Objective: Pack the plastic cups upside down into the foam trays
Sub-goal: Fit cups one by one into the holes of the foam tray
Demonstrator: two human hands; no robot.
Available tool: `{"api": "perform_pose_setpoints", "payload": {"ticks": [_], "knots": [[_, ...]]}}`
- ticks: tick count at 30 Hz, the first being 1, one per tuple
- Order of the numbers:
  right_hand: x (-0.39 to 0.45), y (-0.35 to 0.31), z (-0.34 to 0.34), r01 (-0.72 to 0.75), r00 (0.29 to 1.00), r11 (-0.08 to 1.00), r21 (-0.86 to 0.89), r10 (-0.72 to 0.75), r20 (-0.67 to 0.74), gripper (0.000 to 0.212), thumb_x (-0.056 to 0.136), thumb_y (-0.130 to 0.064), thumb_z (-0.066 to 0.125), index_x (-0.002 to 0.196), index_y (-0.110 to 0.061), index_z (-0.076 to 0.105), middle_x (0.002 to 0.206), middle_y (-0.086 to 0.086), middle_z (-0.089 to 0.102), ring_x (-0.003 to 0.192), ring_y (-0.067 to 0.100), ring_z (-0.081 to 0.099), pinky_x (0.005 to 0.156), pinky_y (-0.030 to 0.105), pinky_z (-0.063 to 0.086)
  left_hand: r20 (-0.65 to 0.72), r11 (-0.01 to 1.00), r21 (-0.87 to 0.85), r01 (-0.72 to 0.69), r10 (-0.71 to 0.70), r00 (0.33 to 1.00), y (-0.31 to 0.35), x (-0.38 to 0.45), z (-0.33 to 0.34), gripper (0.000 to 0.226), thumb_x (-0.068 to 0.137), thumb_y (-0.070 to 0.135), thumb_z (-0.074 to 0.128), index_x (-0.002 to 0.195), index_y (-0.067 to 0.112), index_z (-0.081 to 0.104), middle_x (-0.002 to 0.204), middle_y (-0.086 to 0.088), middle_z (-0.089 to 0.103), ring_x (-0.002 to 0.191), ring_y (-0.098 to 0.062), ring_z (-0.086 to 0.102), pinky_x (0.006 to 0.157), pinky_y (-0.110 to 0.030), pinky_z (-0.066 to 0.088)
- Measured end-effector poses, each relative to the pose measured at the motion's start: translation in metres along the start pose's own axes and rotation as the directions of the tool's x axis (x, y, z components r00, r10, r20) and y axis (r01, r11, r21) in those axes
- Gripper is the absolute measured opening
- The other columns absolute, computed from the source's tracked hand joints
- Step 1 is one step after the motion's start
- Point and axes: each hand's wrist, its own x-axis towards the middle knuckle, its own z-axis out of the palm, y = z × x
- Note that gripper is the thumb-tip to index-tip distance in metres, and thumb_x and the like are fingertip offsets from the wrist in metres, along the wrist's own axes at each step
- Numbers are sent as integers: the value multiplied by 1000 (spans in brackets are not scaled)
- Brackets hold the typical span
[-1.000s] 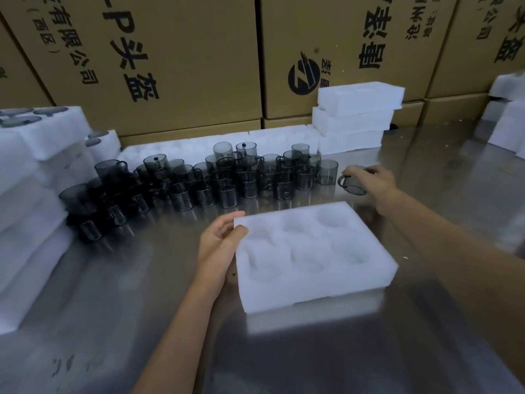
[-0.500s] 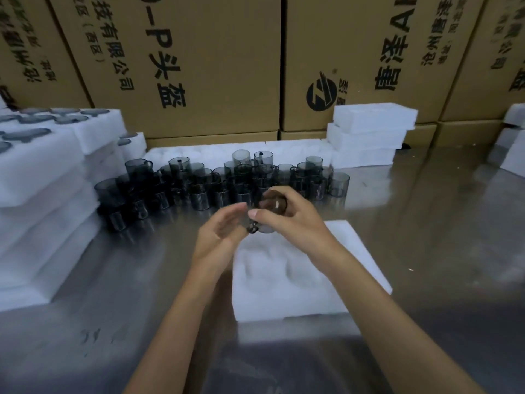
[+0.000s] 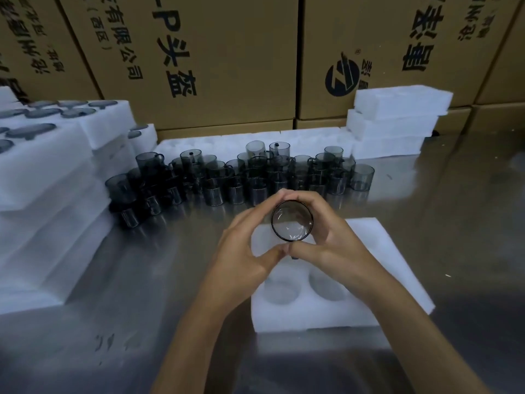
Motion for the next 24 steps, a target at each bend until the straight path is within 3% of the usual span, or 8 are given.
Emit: {"api": "perform_pose_setpoints", "payload": {"ticks": [4,8,11,14,19,24], "knots": [[0,-3,0,-113,993,994,-7,113,-21,68,78,0,77,134,-34,60,129,-9,63,121,10,59,81,22,52,-9,998,-61,17,-17,1000,0,0,-1,71,79,13,82,139,35,53,137,19,57,132,-5,49,111,-39,42],[0,-6,4,-191,982,978,-84,189,-29,76,81,-7,81,144,-33,49,129,-21,63,123,-6,54,107,23,42,-60,998,-40,58,-61,996,-6,2,-4,66,74,20,87,132,36,58,125,19,64,125,-9,55,108,-43,43],[0,-11,-1,-222,975,965,-140,217,-51,52,85,-19,78,131,-33,60,125,-20,66,120,-7,56,111,30,42,-128,994,-4,112,-112,985,-11,2,-3,66,70,24,89,127,37,61,118,15,67,118,-11,58,107,-46,42],[0,-12,-13,-213,977,952,-219,203,-68,31,92,-29,69,122,-35,68,115,-23,71,113,-9,60,105,29,45,-128,983,-19,183,-184,975,-15,2,-4,70,69,24,90,130,40,60,123,11,64,120,-7,55,109,-41,42],[-4,-5,-15,-158,987,948,-277,151,-46,32,96,-20,66,123,-36,67,111,-18,73,109,-4,64,98,22,48,-125,978,7,210,-208,970,-14,1,3,70,71,30,88,132,42,58,126,13,62,121,1,52,108,-29,42],[-4,0,-14,-168,986,932,-322,153,-72,24,92,-27,71,114,-36,69,101,-22,72,97,1,66,94,26,50,16,962,106,251,-254,967,-17,0,-3,72,79,35,83,141,45,48,126,25,55,130,-1,42,108,-28,35]]}}
